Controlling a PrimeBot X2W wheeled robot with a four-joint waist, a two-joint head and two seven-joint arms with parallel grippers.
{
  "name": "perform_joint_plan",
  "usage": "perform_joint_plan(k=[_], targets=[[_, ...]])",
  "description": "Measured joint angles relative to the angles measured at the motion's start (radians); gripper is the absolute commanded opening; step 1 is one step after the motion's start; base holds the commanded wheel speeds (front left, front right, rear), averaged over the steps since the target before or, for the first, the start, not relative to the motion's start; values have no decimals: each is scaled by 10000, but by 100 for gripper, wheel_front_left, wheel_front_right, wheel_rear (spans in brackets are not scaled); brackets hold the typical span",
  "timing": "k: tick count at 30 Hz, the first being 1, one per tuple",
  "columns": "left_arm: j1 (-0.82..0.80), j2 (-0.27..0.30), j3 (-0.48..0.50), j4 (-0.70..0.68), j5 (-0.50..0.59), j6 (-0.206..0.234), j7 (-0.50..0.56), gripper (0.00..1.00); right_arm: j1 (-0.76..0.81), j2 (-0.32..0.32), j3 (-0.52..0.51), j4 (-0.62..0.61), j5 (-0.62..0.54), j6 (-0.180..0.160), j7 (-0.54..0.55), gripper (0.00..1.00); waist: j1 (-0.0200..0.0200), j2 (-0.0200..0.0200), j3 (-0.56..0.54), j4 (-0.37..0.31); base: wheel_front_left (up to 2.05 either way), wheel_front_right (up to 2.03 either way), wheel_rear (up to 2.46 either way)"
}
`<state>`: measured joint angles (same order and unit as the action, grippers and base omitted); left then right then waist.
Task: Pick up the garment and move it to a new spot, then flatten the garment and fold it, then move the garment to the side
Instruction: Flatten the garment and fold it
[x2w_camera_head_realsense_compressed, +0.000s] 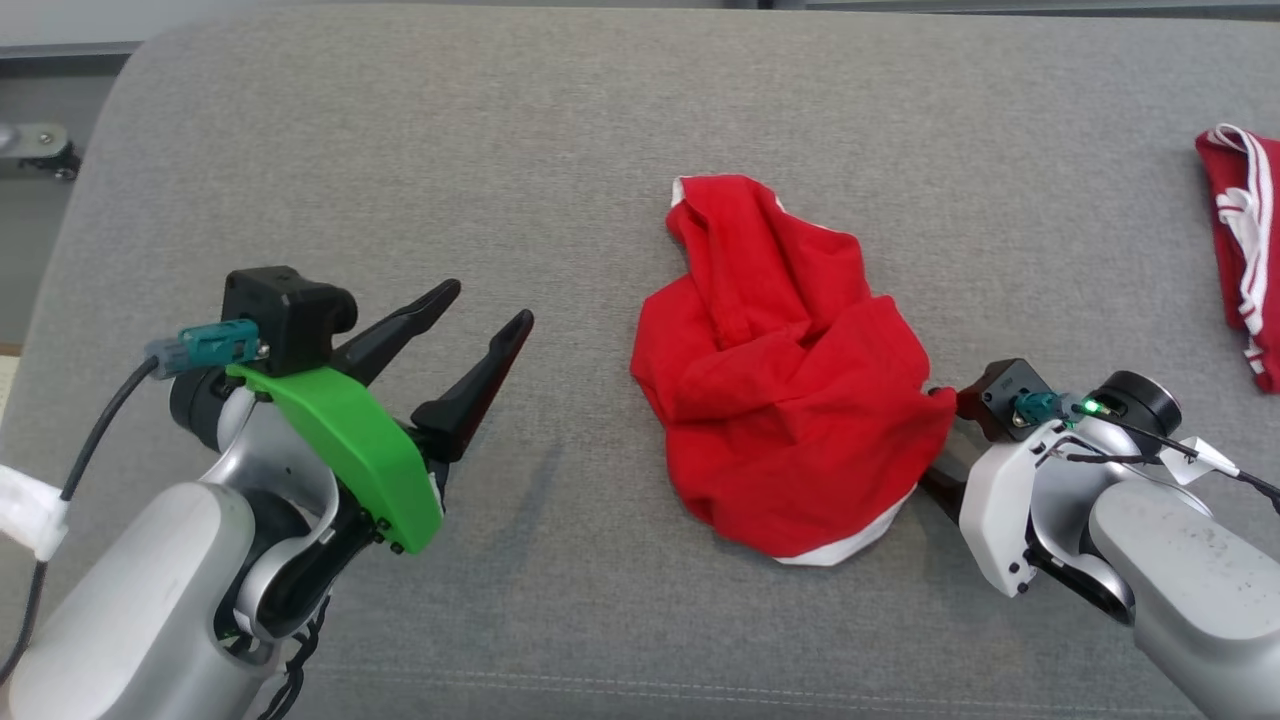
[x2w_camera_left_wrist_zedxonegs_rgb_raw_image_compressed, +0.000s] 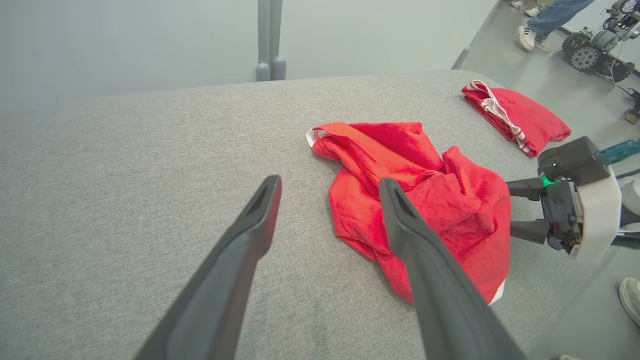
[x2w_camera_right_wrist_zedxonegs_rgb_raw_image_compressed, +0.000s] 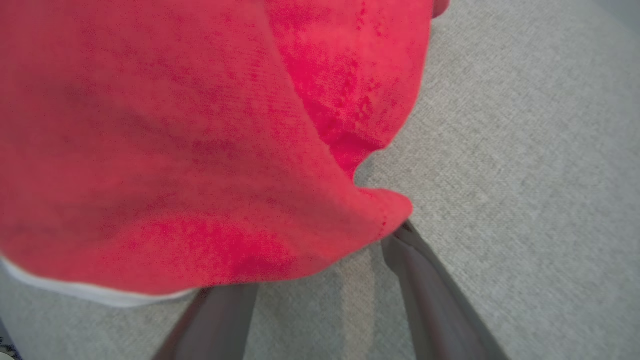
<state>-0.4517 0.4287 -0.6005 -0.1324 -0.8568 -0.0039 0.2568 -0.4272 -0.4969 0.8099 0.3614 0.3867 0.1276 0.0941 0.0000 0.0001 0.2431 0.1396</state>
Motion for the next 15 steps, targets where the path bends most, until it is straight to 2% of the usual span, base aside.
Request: perform_joint_plan(k=[1,2,4,5,6,9,12,15], targets=[[93,0,92,-4,-12,52,-123,100,17,-25,36,48,79,0,75,61,0,0,-39,134,0,0,0],[213,4,203,-6,-44,125,-247,100,32,-29,105,79,165,0,119,62,0,0,-82,264,0,0,0],[518,52,401,-46,-113,244,-460,100,63,-13,364,92,393,0,290,44,0,0,-168,492,0,0,0],[680,73,497,-56,-128,314,-573,100,81,10,447,94,506,0,330,11,0,0,-213,585,0,0,0],[827,88,558,-59,-165,343,-681,100,100,21,508,92,654,0,420,0,0,0,-261,665,0,0,0],[1296,102,734,-63,-270,474,-945,100,241,25,688,13,1329,0,686,0,0,0,-451,803,0,0,0],[1709,105,895,-77,-512,570,-1239,100,540,-40,704,-316,2479,0,1281,0,0,0,-614,883,0,0,0],[2057,98,1087,-73,-600,602,-1499,100,691,-222,899,-1244,3758,0,2153,0,0,0,-784,936,0,0,0]])
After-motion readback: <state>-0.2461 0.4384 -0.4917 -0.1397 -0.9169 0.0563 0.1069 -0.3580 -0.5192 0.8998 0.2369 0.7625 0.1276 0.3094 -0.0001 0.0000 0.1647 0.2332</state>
